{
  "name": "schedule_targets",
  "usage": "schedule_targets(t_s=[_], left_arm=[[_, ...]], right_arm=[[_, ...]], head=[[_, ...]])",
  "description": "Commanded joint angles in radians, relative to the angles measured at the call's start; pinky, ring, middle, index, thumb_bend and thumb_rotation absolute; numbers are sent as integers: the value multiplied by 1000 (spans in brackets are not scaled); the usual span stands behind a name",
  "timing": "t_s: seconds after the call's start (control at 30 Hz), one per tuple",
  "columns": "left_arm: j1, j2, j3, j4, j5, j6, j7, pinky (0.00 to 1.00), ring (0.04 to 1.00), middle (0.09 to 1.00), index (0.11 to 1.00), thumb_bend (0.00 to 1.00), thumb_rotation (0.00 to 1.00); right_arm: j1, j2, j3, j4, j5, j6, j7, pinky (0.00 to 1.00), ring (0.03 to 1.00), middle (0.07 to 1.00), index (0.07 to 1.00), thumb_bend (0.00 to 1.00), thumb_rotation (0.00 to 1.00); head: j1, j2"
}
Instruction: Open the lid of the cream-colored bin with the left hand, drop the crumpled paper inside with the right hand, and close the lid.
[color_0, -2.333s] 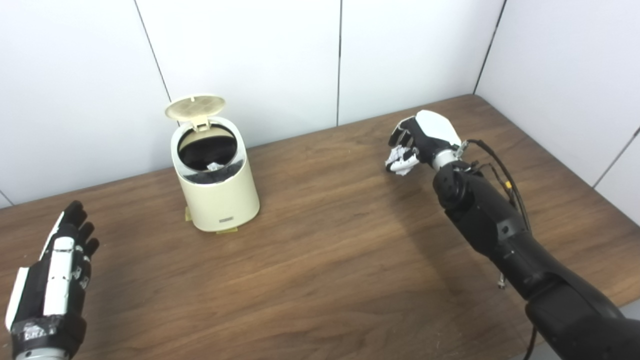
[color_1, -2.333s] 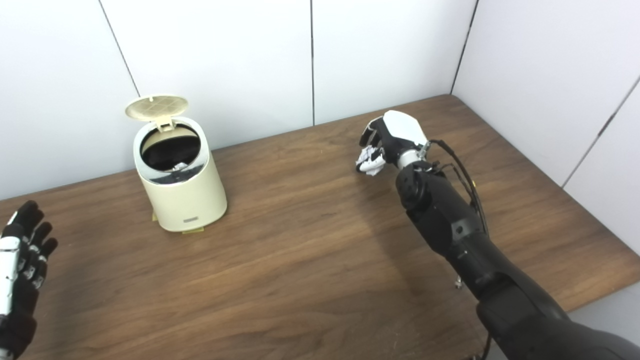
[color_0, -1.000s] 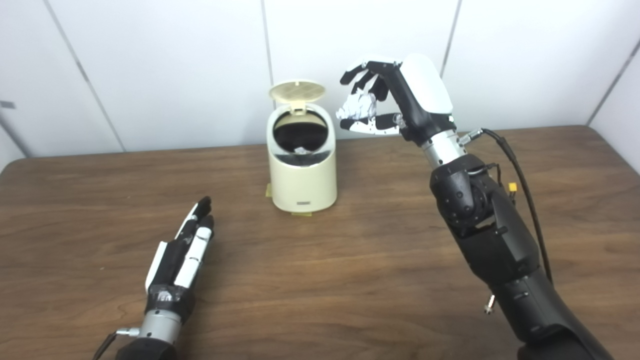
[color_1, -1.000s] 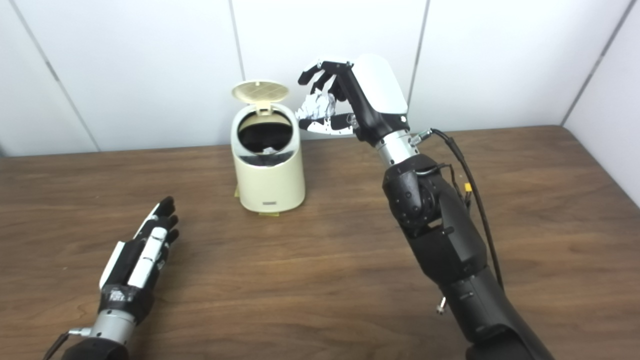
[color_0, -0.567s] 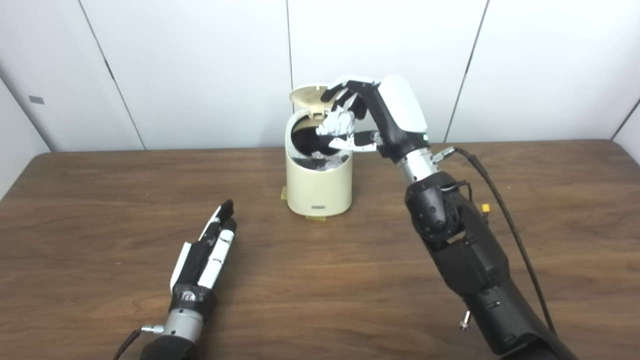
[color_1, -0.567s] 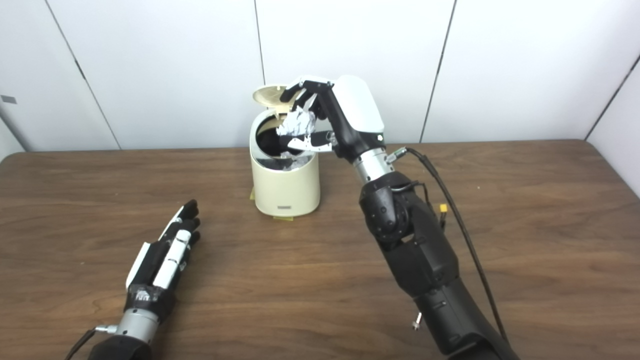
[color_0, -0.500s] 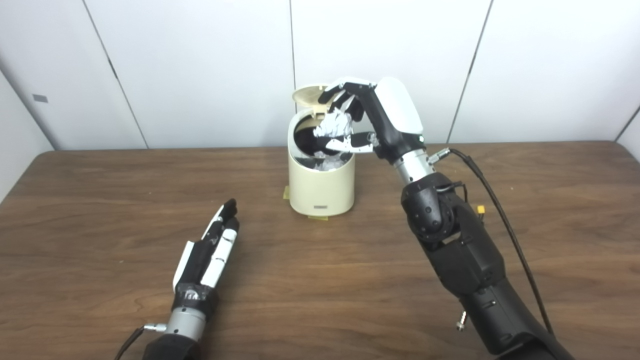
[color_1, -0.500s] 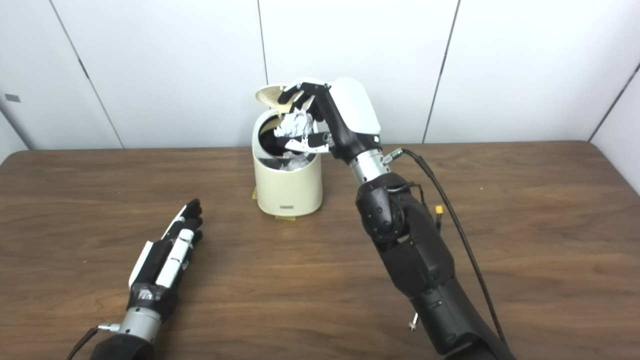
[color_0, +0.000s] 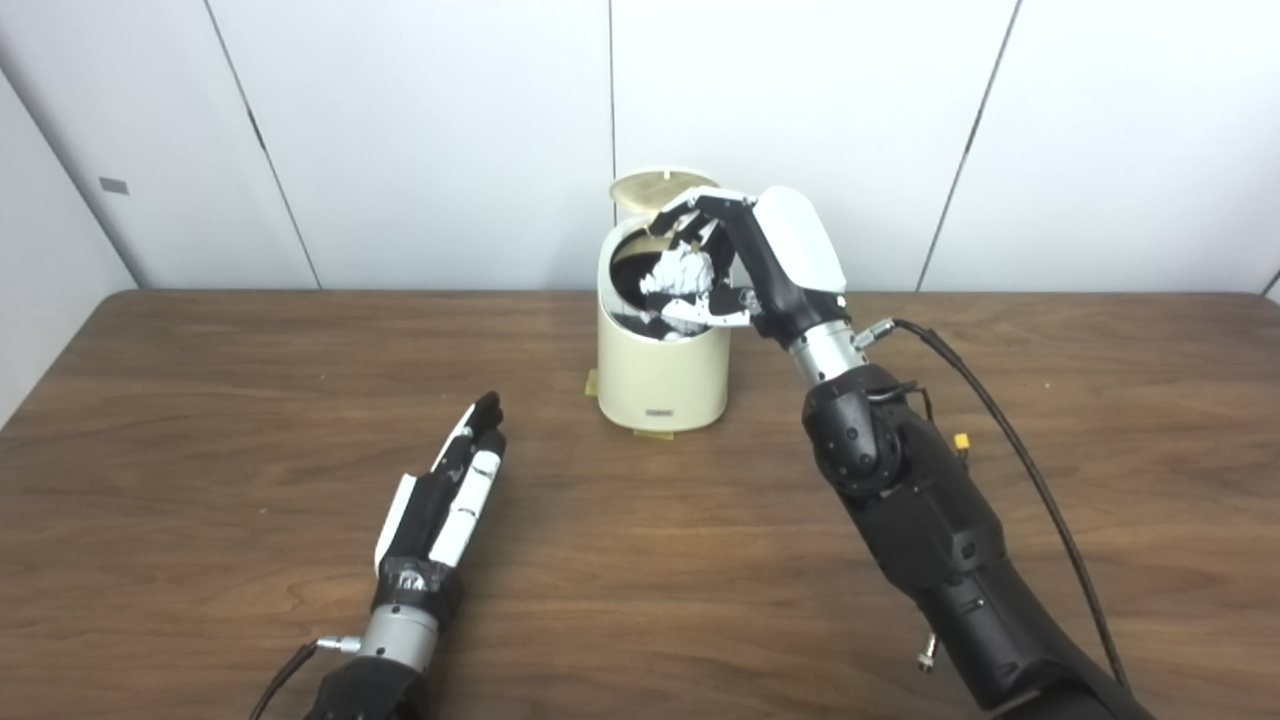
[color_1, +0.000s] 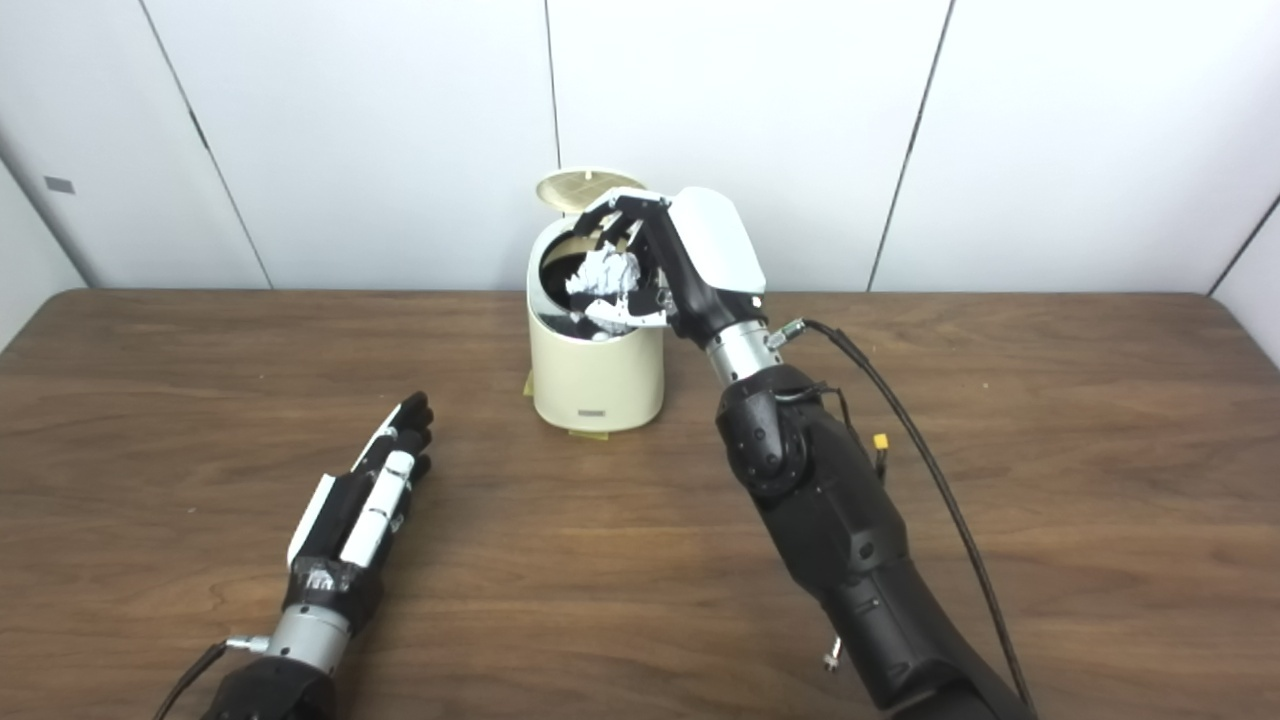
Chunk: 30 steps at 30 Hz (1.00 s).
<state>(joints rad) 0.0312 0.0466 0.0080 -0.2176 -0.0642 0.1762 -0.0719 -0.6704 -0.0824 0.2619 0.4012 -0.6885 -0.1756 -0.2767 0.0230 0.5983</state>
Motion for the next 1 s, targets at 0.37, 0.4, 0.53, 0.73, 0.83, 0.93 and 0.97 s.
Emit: schedule_targets(t_s=[0.37, 0.4, 0.53, 0.73, 0.83, 0.93, 0.97], left_arm=[[-13, -2, -2, -48, 9, -17, 6, 1000, 1000, 976, 1000, 545, 764], [-12, -2, -3, -49, 12, -16, 7, 1000, 1000, 975, 1000, 545, 765], [-10, -3, -7, -51, 18, -16, 9, 1000, 1000, 971, 1000, 539, 767], [-9, -1, -10, -52, 19, -13, 6, 1000, 997, 970, 1000, 533, 757], [-9, -1, -13, -53, 25, -4, 6, 1000, 1000, 973, 1000, 565, 757], [-10, -9, -13, -50, 27, -3, 9, 1000, 1000, 973, 1000, 576, 752], [-11, -10, -12, -50, 26, -2, 9, 1000, 999, 973, 1000, 575, 748]], right_arm=[[-66, -31, 27, 14, -32, 19, 18, 457, 554, 616, 499, 522, 123], [-67, -31, 30, 15, -34, 20, 18, 461, 563, 626, 497, 522, 131], [-68, -35, 41, 16, -37, 23, 25, 473, 572, 634, 496, 523, 140], [-63, -38, 46, 2, -40, 43, 37, 491, 579, 623, 634, 833, 139], [-57, -39, 39, -5, -26, 45, 45, 494, 580, 612, 637, 866, 122], [-52, -43, 35, -6, -17, 36, 42, 474, 565, 610, 619, 870, 100], [-52, -45, 35, -4, -16, 32, 39, 466, 560, 608, 613, 871, 93]], head=[[-5, 5], [-3, 6], [-4, 6], [7, 7], [15, 7], [17, 9], [17, 9]])
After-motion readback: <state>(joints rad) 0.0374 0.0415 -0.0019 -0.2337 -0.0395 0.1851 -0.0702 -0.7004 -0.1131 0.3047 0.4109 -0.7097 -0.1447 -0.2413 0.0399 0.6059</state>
